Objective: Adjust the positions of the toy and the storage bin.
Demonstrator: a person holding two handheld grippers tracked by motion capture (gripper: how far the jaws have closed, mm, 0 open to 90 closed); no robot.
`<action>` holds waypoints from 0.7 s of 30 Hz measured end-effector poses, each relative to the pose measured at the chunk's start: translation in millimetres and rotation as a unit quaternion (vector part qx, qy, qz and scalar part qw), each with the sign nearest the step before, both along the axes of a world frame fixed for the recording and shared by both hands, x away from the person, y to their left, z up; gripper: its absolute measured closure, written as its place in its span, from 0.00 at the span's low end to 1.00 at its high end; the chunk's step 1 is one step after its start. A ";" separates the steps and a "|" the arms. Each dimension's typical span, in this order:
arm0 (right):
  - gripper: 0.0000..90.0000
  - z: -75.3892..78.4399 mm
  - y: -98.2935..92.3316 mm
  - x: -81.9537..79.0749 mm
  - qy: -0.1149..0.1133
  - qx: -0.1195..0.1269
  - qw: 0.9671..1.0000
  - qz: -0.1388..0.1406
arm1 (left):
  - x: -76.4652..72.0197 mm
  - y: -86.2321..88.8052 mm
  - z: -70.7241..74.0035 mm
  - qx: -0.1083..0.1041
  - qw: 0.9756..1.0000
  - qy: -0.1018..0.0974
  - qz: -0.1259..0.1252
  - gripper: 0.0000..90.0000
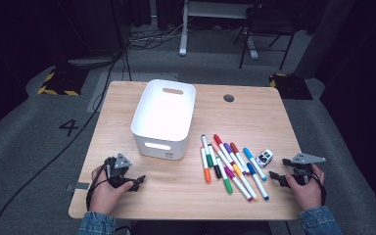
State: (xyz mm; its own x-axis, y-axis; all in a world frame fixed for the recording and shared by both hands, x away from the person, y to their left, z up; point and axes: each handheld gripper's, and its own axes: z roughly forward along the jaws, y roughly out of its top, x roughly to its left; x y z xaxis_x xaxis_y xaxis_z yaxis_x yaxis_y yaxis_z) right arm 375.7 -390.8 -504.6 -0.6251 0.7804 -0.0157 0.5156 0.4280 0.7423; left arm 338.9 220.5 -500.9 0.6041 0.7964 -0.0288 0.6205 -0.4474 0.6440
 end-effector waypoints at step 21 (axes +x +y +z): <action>0.16 0.1 2.4 -0.1 0.001 0.001 1.000 -0.004 | -0.6 13.0 73.6 -0.052 0.998 -0.020 0.019 0.28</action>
State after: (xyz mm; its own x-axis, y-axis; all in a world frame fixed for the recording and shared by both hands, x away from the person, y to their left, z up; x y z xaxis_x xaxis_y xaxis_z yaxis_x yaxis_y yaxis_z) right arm 375.7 -388.4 -504.5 -0.6192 0.7852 -0.0126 0.5200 0.4219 0.7427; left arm 338.3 233.5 -427.4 0.5764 0.8124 -0.0880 0.6081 -0.3545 0.7104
